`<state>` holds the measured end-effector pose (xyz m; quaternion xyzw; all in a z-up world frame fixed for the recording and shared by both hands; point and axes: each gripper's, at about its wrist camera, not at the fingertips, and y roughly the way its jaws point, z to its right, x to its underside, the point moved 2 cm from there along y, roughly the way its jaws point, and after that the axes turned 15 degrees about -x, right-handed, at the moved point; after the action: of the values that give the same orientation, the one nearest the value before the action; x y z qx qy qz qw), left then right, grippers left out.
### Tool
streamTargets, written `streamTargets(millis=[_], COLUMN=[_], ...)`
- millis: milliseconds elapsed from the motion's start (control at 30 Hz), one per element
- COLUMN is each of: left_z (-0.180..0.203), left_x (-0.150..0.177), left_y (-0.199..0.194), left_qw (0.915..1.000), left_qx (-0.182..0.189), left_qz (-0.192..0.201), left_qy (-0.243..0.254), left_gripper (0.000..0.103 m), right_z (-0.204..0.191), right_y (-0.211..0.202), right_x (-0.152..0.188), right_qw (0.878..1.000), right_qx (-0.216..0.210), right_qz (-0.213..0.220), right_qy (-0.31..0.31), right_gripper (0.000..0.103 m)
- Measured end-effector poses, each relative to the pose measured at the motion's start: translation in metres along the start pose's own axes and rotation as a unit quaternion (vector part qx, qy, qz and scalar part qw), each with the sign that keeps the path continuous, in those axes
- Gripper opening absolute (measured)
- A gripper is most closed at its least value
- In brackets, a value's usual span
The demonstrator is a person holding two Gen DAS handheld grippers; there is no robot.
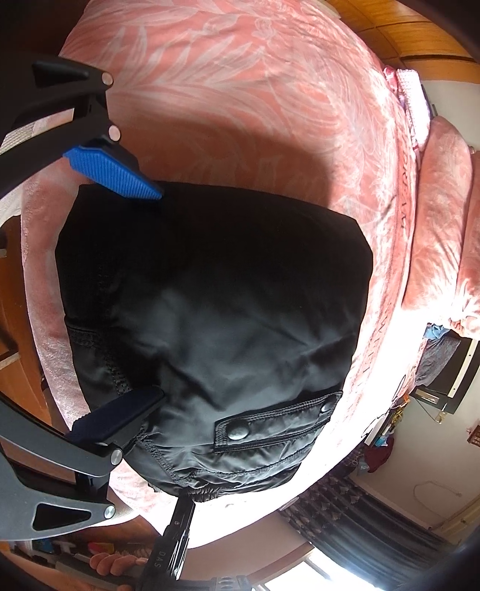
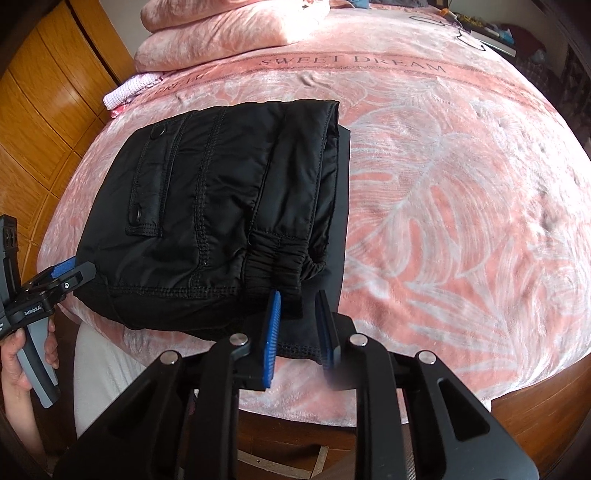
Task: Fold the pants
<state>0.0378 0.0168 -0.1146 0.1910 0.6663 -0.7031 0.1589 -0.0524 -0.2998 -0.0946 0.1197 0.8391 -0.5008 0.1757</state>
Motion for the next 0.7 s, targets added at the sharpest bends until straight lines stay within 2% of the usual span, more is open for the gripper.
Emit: streamTargets(millis=[100,133,200,300,400,567,700], left_z=[-0.009,-0.012,-0.017,-0.02,-0.03,-0.058,-0.066], left_x=[-0.002,-0.004,-0.007,-0.011,-0.015,-0.016,-0.017], left_y=[-0.008,-0.012,-0.021,-0.029,-0.026,-0.006,0.008], left_qw=[0.9997,0.9994,0.9982,0.9955,0.9908,0.9834,0.9745], left_qx=[0.016,0.025,0.048,0.087,0.125,0.151,0.191], left_qz=[-0.002,0.0,0.005,0.01,-0.003,-0.034,-0.051], left_qy=[-0.017,-0.026,-0.036,-0.036,-0.052,-0.095,-0.106], left_gripper=[0.099,0.099,0.099,0.099,0.099,0.099,0.099], right_z=[-0.002,-0.003,-0.006,-0.004,0.004,0.027,0.042], right_y=[-0.013,-0.018,-0.029,-0.038,-0.038,-0.024,-0.01], right_x=[-0.002,-0.004,-0.006,-0.013,-0.019,-0.02,-0.019], right_qw=[1.0,1.0,0.999,0.997,0.996,0.991,0.987], right_qx=[-0.016,-0.019,-0.029,-0.063,-0.075,-0.119,-0.139], right_qz=[0.015,0.019,0.033,0.046,0.047,0.03,0.015], right_qy=[0.001,-0.002,-0.005,0.001,0.013,0.056,0.079], right_gripper=[0.021,0.03,0.042,0.053,0.054,0.054,0.055])
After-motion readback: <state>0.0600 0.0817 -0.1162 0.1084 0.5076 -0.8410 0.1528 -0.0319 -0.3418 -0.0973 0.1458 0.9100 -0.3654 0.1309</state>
